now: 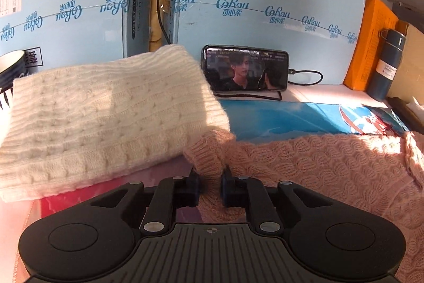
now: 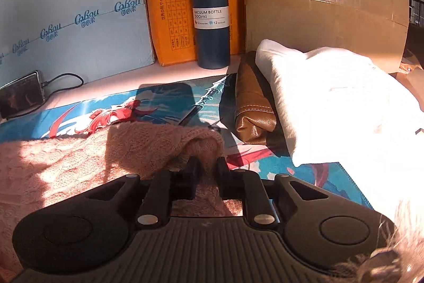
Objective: Fold clothes
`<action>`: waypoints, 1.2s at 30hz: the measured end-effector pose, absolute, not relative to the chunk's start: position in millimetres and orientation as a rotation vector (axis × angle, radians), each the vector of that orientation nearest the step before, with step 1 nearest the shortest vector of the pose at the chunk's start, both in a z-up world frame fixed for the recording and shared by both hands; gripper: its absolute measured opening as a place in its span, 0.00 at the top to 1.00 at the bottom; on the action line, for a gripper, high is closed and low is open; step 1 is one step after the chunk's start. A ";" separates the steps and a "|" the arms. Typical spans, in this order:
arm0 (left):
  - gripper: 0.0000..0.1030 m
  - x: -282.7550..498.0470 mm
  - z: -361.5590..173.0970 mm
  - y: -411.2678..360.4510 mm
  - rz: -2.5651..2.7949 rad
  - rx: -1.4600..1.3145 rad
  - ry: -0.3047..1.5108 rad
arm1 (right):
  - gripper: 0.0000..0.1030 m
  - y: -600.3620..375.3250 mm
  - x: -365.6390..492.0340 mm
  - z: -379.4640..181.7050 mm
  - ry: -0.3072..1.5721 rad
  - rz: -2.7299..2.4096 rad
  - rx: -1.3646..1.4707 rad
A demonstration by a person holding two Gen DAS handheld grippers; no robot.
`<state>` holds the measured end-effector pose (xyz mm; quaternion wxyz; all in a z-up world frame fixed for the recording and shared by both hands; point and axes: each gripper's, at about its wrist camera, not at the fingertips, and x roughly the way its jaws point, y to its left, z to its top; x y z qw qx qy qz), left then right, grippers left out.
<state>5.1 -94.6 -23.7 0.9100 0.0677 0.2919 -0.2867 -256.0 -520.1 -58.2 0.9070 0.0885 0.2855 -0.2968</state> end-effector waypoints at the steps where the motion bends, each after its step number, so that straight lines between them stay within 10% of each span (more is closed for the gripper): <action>1: 0.87 3.8 -23.1 -97.2 -0.598 0.155 0.591 | 0.92 -518.7 -255.9 -59.0 0.603 -0.633 0.132; 6: 0.79 2.2 -22.2 -106.4 -0.582 0.239 0.588 | 0.91 -528.0 -257.7 -58.6 0.620 -0.660 0.095; 12: 0.13 -28.4 -1.1 -88.7 -0.562 0.195 0.489 | 0.50 -508.3 -299.8 -28.1 0.451 -0.623 0.172; 18: 0.12 -83.5 19.7 -99.4 -0.858 0.090 0.388 | 0.31 -457.0 -344.4 2.8 0.286 -0.395 0.211; 31: 0.14 -178.9 -19.8 -244.2 -1.376 0.355 0.553 | 0.28 -423.5 -405.6 -33.6 0.193 -0.410 0.476; 33: 0.24 -185.7 -23.5 -246.3 -1.377 0.401 0.522 | 0.28 -423.8 -410.3 -39.4 0.208 -0.424 0.489; 35: 0.76 -188.9 -23.9 -246.1 -1.399 0.414 0.512 | 0.28 -424.9 -414.5 -43.3 0.213 -0.427 0.499; 36: 0.81 -190.0 -23.2 -244.9 -1.416 0.411 0.507 | 0.28 -425.8 -416.7 -44.9 0.212 -0.427 0.505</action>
